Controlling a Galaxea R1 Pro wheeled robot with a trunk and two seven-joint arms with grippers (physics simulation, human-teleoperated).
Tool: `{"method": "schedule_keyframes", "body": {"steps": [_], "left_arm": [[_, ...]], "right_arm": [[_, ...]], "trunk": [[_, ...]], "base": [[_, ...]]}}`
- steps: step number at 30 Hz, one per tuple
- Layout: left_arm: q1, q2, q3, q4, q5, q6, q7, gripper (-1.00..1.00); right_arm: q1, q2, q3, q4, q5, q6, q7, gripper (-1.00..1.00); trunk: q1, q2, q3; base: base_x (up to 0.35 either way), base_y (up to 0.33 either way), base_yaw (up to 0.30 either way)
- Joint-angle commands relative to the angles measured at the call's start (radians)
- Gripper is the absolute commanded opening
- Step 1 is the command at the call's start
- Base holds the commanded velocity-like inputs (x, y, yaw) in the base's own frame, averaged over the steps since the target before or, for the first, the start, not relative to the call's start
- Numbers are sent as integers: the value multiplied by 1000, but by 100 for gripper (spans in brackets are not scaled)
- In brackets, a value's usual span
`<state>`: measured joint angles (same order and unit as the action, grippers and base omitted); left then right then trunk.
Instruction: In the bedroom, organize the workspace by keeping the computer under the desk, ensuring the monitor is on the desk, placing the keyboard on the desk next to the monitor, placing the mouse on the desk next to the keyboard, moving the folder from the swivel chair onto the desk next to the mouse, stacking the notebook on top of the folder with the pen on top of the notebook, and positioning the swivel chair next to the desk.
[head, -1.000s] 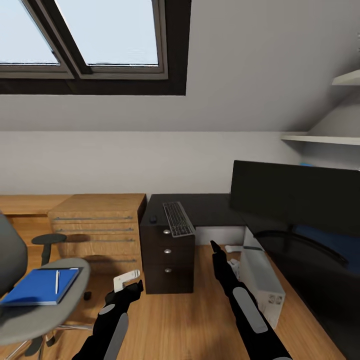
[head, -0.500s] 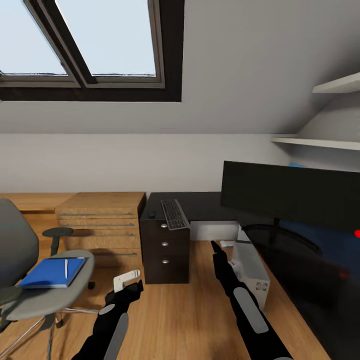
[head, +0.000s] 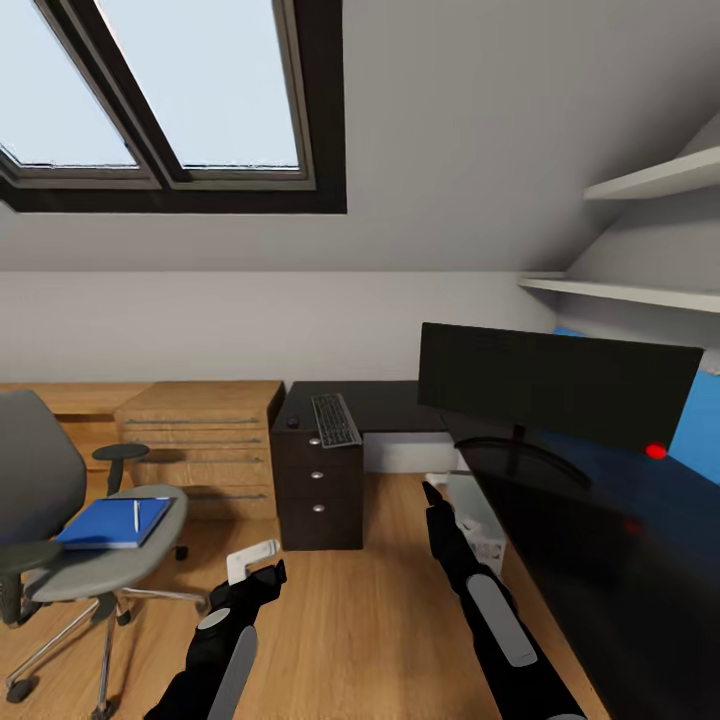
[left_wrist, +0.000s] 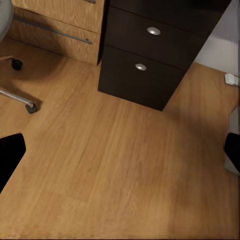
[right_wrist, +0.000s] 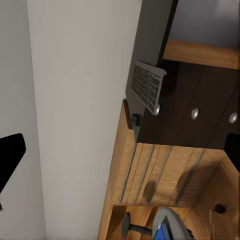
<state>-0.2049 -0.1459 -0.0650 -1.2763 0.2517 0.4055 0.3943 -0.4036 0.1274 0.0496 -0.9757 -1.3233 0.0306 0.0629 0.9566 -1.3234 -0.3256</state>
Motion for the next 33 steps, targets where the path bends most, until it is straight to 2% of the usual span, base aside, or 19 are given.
{"method": "schedule_keyframes", "body": {"steps": [1, 33], "left_arm": [[-1, 0, -2, -1, 11, 3, 9, 100], [-1, -1, -4, -1, 10, 3, 9, 100]], "right_arm": [[0, 0, 0, 0, -10, 2, 3, 100], [-1, 0, -1, 3, -10, 2, 3, 100]], "trunk": [[-4, 6, 2], [-127, 230, 102]], "base": [[-286, -239, 0], [-284, -242, 0]]}}
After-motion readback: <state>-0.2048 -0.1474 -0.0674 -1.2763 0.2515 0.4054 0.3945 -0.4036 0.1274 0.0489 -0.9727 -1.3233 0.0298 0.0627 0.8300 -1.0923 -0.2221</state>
